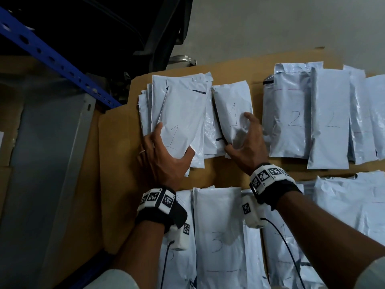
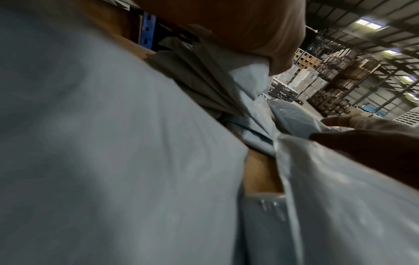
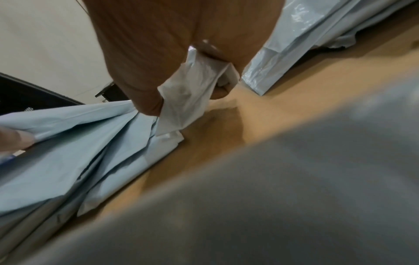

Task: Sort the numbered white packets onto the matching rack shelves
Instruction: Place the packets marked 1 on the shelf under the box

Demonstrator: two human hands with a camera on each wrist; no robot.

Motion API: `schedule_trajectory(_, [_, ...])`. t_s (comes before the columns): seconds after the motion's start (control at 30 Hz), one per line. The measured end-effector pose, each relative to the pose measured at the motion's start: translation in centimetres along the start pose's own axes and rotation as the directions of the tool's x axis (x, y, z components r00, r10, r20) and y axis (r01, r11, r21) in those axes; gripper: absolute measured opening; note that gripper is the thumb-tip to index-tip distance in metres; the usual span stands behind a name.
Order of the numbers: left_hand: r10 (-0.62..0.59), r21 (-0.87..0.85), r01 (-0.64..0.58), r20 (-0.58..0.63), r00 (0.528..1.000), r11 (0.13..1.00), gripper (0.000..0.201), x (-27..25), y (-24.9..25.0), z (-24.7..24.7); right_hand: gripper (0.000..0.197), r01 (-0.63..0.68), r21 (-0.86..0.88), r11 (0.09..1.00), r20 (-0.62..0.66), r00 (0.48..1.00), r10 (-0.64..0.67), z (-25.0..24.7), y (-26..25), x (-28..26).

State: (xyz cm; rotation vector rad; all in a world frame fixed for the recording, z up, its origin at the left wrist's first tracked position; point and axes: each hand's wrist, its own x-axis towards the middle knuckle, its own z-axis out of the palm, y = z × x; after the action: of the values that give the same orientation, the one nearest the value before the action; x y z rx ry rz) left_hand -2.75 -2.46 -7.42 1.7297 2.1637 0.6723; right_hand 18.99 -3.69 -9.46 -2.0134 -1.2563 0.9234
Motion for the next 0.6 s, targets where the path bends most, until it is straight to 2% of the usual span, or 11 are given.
schedule_trajectory(0.1, [-0.006, 0.039, 0.006, -0.012, 1.000, 0.999, 0.094, -0.4, 0.1, 0.0, 0.098, 0.027, 0.035, 0.999, -0.016, 1.000, -0.026, -0.3, 0.3, -0.3])
schedule_trajectory(0.2, [-0.028, 0.144, 0.026, 0.014, 1.000, 0.989, 0.101, -0.5, 0.2, 0.0, 0.101, 0.034, 0.013, 0.999, 0.019, 0.999, -0.034, -0.2, 0.8, -0.5])
schedule_trajectory(0.4, [-0.048, 0.267, 0.035, 0.043, 0.998, 0.963, 0.112, 0.5, 0.8, 0.6, 0.115, -0.029, -0.046, 0.999, 0.112, 0.993, 0.034, 0.1, 1.0, 0.1])
schedule_trajectory(0.6, [-0.088, 0.261, 0.075, 0.041, 0.995, 0.962, 0.100, 0.5, 0.5, 1.0, 0.107, 0.001, -0.005, 1.000, 0.098, 0.995, -0.001, 0.0, 1.0, 0.0])
